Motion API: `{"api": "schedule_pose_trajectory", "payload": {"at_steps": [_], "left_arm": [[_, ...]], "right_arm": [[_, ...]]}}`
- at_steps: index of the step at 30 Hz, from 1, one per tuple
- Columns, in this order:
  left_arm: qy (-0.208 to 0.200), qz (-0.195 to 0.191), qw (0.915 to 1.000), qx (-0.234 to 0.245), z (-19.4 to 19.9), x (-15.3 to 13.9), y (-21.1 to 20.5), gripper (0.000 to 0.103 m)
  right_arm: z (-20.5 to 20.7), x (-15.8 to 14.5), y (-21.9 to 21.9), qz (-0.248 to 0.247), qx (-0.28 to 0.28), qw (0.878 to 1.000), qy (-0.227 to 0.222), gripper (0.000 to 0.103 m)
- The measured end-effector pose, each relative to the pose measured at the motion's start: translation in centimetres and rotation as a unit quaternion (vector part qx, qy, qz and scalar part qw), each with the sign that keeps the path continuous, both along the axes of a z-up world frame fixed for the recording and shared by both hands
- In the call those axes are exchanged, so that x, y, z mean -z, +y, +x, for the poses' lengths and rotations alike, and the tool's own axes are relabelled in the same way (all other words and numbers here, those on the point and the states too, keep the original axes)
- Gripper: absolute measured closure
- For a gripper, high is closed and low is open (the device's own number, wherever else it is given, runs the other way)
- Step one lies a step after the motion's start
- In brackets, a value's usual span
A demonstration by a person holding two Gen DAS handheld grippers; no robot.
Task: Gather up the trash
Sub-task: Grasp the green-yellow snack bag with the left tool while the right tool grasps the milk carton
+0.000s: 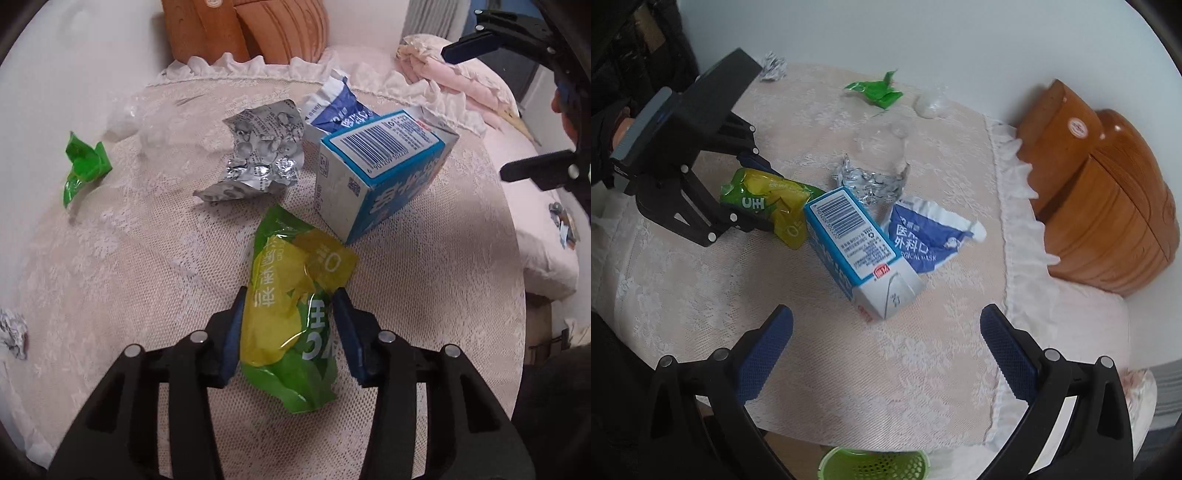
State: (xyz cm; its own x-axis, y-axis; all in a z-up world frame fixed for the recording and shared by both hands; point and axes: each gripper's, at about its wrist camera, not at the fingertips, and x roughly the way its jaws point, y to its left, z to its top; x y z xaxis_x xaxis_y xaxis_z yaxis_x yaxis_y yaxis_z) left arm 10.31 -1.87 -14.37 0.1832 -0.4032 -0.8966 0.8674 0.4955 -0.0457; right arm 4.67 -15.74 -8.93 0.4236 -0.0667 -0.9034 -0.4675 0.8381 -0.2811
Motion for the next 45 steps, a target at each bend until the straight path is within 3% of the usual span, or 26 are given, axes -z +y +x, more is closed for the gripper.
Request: {"api": "schedule_pose_trajectory", "payload": {"at_steps": [7, 9, 12, 14, 21, 25, 26, 32, 38, 40, 42, 45], "left_arm": [[0.034, -0.04, 0.9953, -0.081, -0.6, 0.0, 1.5, 0.063], [0.039, -0.046, 0.9926, -0.105, -1.0, 0.0, 2.0, 0.063], [0.048, -0.053, 0.9856, -0.153, -1.4, 0.2, 3.0, 0.063], [0.057, -0.058, 0.9768, -0.198, -1.5, 0.3, 3.7, 0.063], [0.061, -0.071, 0.947, -0.307, -2.2, 0.1, 5.7, 0.063], [0.069, -0.084, 0.933, -0.343, -2.8, -0.2, 6.5, 0.063], [0.067, -0.084, 0.9319, -0.347, -3.1, -0.3, 6.7, 0.063], [0.065, -0.078, 0.9337, -0.344, -4.1, -0.2, 6.6, 0.063], [0.062, -0.049, 0.9415, -0.328, -4.9, 1.3, 5.7, 0.063], [0.054, -0.046, 0.9463, -0.315, -5.2, 1.3, 5.4, 0.054], [0.053, -0.041, 0.9498, -0.306, -5.3, 1.4, 5.1, 0.03], [0.032, -0.024, 0.9527, -0.301, -5.5, 1.6, 4.6, 0.028]], "right_arm": [[3.4, 2.9, 2.7, -0.049, -0.088, 0.994, 0.041, 0.003], [4.0, 4.0, 3.2, -0.056, -0.101, 0.992, 0.061, 0.009], [4.5, 5.0, 3.4, -0.046, -0.097, 0.99, 0.088, 0.029], [4.6, 5.3, 3.3, -0.034, -0.087, 0.991, 0.099, 0.045], [4.2, 4.5, 1.7, 0.07, 0.022, 0.993, 0.094, 0.054], [3.1, 3.9, 0.4, 0.143, 0.103, 0.982, 0.062, 0.059], [2.5, 3.8, -0.1, 0.183, 0.125, 0.973, 0.059, 0.059], [0.6, 3.9, -0.8, 0.245, 0.196, 0.948, 0.046, 0.059], [0.3, 3.5, -0.1, 0.225, 0.209, 0.951, 0.037, 0.059], [0.4, 3.5, 0.7, 0.211, 0.204, 0.955, 0.034, 0.059], [0.4, 3.6, 1.1, 0.208, 0.2, 0.957, 0.034, 0.059], [0.4, 4.0, 1.4, 0.204, 0.2, 0.958, 0.037, 0.058]]}}
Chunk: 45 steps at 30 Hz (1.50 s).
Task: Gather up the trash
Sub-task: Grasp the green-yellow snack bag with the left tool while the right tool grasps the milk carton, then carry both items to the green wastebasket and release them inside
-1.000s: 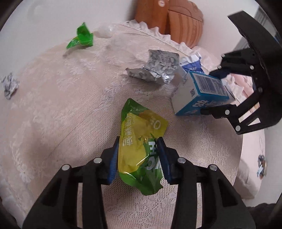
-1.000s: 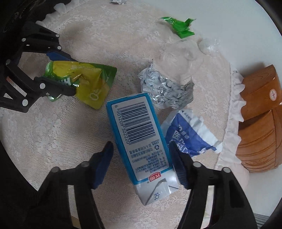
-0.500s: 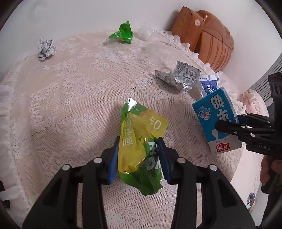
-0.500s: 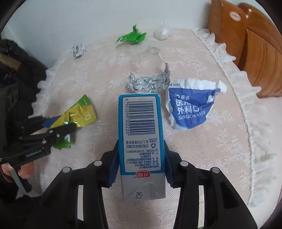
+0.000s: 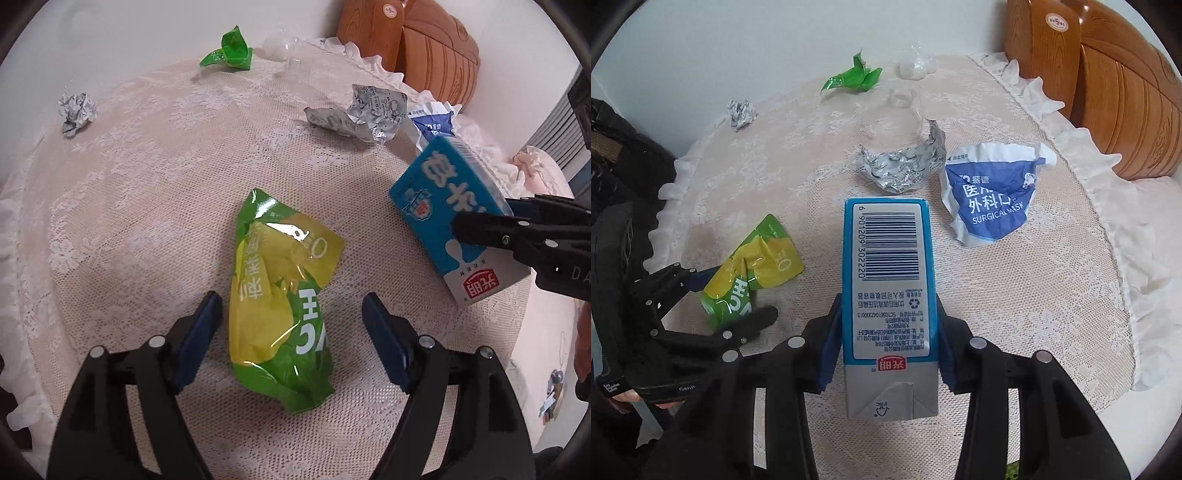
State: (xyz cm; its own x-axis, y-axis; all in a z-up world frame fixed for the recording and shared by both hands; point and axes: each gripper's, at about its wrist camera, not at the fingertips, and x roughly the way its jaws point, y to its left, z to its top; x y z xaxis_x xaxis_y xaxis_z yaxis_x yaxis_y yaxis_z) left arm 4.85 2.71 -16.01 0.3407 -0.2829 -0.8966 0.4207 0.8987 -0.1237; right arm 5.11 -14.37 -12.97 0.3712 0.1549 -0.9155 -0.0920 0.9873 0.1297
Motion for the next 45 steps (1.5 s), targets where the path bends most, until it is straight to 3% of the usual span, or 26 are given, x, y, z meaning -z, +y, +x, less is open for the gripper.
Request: {"api": "schedule_pose_trajectory", "payload": {"at_steps": [1, 4, 7, 10, 12, 19, 27, 31, 36, 45], "left_arm": [[-0.004, 0.004, 1.0, 0.001, 0.0, 0.0, -0.1, 0.029], [-0.012, 0.006, 0.9999, -0.008, 0.2, -0.2, 0.3, 0.049], [-0.005, -0.007, 0.9998, -0.017, 0.8, -0.4, 1.1, 0.061], [-0.006, -0.008, 0.9996, -0.026, 1.0, -0.5, 1.8, 0.062], [-0.01, -0.007, 0.9995, -0.03, 1.0, -0.8, 2.1, 0.062], [-0.033, -0.02, 0.9989, -0.029, 0.1, -4.0, 2.3, 0.062], [-0.039, -0.068, 0.995, 0.061, -3.1, -8.3, -4.1, 0.062], [-0.03, -0.089, 0.9875, 0.127, -5.4, -9.5, -9.1, 0.062], [-0.018, -0.087, 0.9741, 0.208, -8.9, -9.6, -15.7, 0.062], [0.006, -0.068, 0.9404, 0.333, -15.6, -8.1, -27.2, 0.062]], "right_arm": [[0.1, 0.1, 0.1, 0.0, 0.001, 1.0, 0.002, 0.058], [0.4, 0.5, 0.3, -0.004, 0.005, 1.0, 0.009, 0.057], [0.7, 1.0, 0.5, -0.015, 0.01, 1.0, 0.018, 0.046], [0.8, 1.4, 0.3, -0.006, 0.019, 1.0, 0.021, 0.046], [0.7, 1.4, 0.1, 0.012, 0.025, 0.999, 0.022, 0.057], [-0.7, -0.4, -1.7, 0.051, 0.061, 0.997, -0.001, 0.058], [-8.4, -4.7, -7.5, 0.063, 0.139, 0.987, -0.04, 0.058], [-13.2, -5.4, -11.1, 0.051, 0.195, 0.979, -0.04, 0.058], [-19.6, -4.9, -15.8, 0.048, 0.273, 0.96, -0.035, 0.058], [-30.6, -2.1, -24.2, 0.015, 0.392, 0.92, -0.007, 0.058]]}}
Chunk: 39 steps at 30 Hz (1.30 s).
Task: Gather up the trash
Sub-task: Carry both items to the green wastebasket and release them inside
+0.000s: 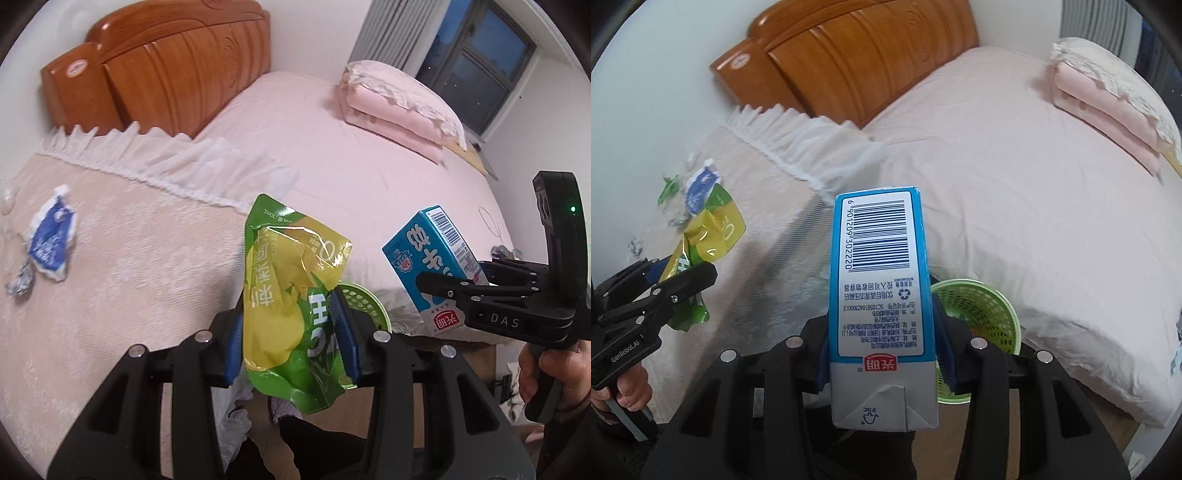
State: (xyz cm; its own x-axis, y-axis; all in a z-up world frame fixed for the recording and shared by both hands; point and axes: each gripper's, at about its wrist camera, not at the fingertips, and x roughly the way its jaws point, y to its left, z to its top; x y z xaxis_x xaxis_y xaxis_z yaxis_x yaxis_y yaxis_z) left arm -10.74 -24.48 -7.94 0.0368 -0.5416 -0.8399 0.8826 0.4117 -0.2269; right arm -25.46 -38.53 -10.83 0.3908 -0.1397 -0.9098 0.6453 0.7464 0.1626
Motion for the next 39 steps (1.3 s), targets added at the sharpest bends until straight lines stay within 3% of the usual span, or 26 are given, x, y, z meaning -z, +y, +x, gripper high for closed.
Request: {"api": "schedule_pose_trajectory", "payload": {"at_steps": [6, 16, 17, 18, 20, 27, 39], "left_arm": [[0.016, 0.023, 0.9987, 0.043, -3.1, 2.8, -5.4, 0.062], [0.034, 0.042, 0.9944, 0.091, -6.4, 4.2, -8.8, 0.061], [0.034, 0.042, 0.9941, 0.095, -6.7, 4.2, -8.9, 0.054], [0.033, 0.04, 0.9939, 0.097, -6.9, 4.2, -9.0, 0.038], [0.02, 0.035, 0.9947, 0.094, -7.3, 3.8, -8.9, 0.023], [-0.001, 0.03, 0.9964, 0.079, -7.0, 3.1, -8.2, 0.011], [-0.024, 0.022, 0.9983, 0.049, -5.7, 1.9, -7.0, 0.008]], "right_arm": [[-4.2, 3.0, -3.2, 0.008, 0.032, 0.999, 0.022, 0.058], [-6.9, 4.6, -5.5, 0.019, 0.057, 0.998, 0.019, 0.058], [-7.1, 4.6, -5.7, 0.019, 0.057, 0.998, 0.019, 0.058], [-7.1, 4.6, -5.8, 0.019, 0.057, 0.998, 0.02, 0.058], [-7.2, 4.8, -6.0, 0.019, 0.059, 0.998, 0.022, 0.058], [-7.1, 6.0, -6.4, 0.028, 0.062, 0.997, 0.03, 0.057], [-5.7, 8.1, -5.4, 0.049, 0.051, 0.997, 0.043, 0.055]]}}
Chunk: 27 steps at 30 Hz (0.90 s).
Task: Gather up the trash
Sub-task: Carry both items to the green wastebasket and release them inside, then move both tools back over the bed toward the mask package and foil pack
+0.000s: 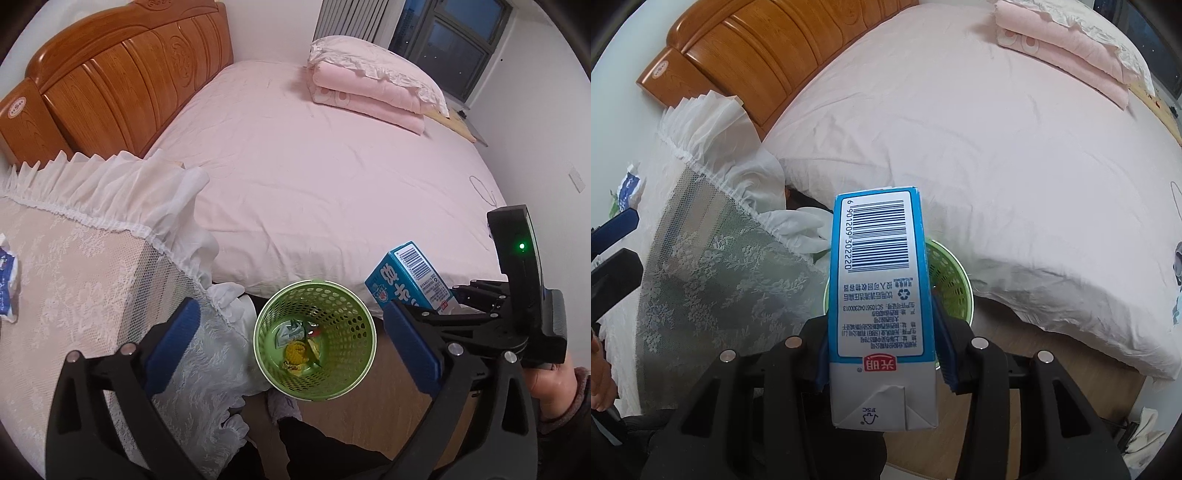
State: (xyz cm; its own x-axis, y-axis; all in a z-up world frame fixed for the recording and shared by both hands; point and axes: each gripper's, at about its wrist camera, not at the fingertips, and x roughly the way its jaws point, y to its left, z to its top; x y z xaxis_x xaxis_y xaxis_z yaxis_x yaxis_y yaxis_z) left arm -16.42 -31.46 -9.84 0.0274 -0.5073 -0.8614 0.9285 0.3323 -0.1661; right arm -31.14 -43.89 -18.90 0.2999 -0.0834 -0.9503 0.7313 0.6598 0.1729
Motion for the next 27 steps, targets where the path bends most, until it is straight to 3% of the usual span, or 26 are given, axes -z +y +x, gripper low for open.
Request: {"api": "schedule_pose_trajectory", "payload": {"at_steps": [1, 2, 4, 21, 27], "left_arm": [[0.001, -0.001, 1.0, -0.002, 0.2, -0.1, 0.1, 0.008], [0.001, -0.002, 1.0, -0.005, 0.2, -0.2, 0.2, 0.008], [-0.002, -0.003, 1.0, -0.009, 0.4, -0.3, 0.3, 0.008], [-0.006, -0.009, 0.9994, -0.033, 1.5, -0.8, 1.7, 0.008], [-0.019, -0.015, 0.9967, -0.078, 3.5, -1.6, 3.5, 0.008]], "right_arm": [[0.0, 0.0, 0.0, 0.002, -0.001, 1.0, 0.0, 0.046], [0.2, 0.1, 0.0, -0.003, 0.002, 1.0, 0.003, 0.026], [0.4, 0.0, 0.2, -0.015, 0.003, 1.0, 0.01, 0.01], [1.5, -0.1, 0.6, -0.017, -0.002, 1.0, 0.015, 0.01], [3.1, -1.3, 1.3, -0.016, -0.007, 1.0, -0.005, 0.006]]}}
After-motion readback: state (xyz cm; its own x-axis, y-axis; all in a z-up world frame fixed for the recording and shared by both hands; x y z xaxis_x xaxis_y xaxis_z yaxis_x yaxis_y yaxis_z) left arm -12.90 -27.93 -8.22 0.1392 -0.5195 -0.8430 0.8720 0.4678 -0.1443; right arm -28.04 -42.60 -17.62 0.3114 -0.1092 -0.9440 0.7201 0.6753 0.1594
